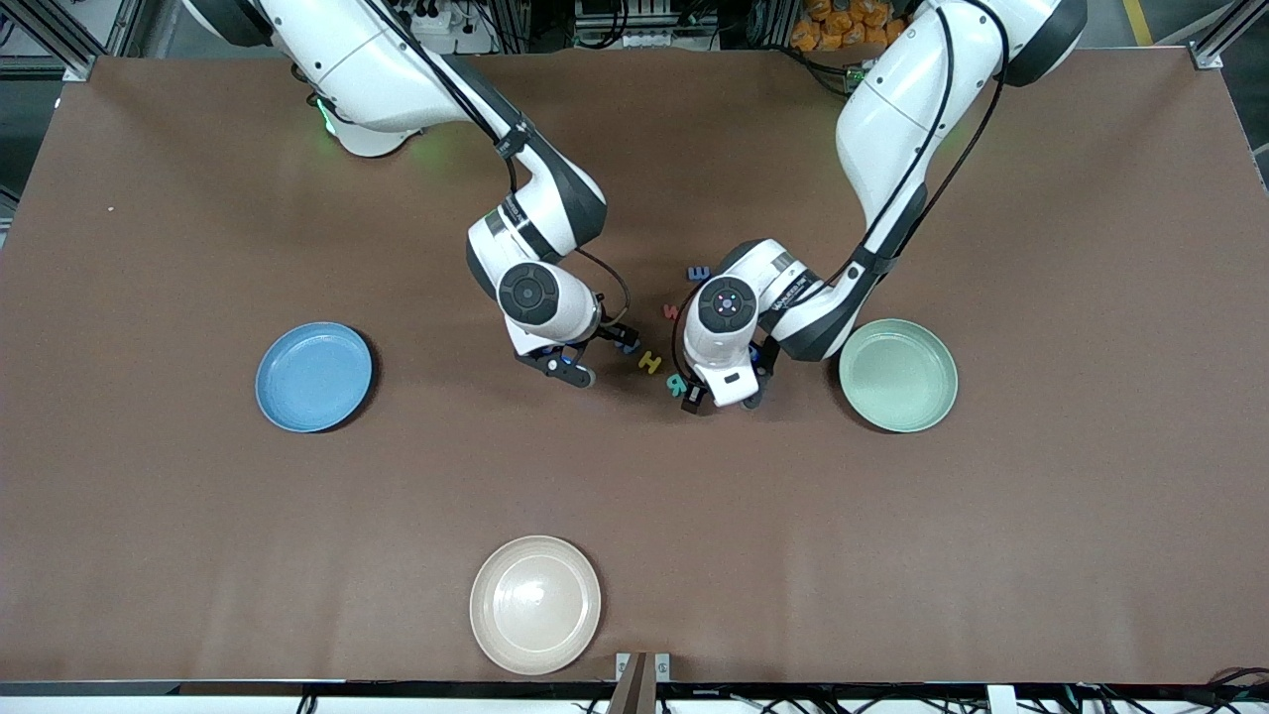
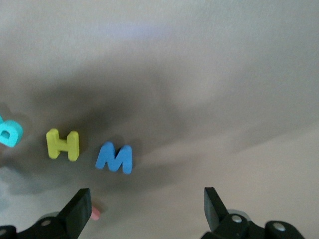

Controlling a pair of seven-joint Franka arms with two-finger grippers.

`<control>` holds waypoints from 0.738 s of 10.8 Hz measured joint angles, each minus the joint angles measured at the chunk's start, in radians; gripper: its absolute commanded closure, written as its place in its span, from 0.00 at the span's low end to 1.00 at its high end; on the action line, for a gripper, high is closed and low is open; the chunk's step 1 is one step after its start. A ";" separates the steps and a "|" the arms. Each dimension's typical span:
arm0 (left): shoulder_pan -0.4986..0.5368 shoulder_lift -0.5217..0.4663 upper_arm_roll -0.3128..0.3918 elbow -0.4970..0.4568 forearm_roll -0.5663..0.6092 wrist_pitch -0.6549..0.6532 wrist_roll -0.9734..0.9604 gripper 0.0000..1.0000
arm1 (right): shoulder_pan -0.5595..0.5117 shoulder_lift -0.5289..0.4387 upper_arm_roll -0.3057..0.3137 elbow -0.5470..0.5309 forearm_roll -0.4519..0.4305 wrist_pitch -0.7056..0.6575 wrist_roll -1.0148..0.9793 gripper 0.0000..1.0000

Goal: Sort upper and lower case letters into plates
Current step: 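Drop the Q on the green plate while the right gripper grasps the M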

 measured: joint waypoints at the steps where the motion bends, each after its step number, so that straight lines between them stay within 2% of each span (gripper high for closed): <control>1: 0.011 -0.004 0.000 0.004 0.000 -0.013 0.022 0.64 | 0.001 0.000 0.010 0.000 0.000 0.000 0.009 0.00; 5: 0.036 -0.033 -0.003 0.013 0.000 -0.083 0.077 0.64 | 0.028 0.001 0.023 0.000 0.000 0.020 0.025 0.00; 8: 0.040 -0.033 -0.004 0.013 -0.001 -0.096 0.089 0.64 | 0.094 0.005 0.024 0.019 -0.020 0.043 0.043 0.01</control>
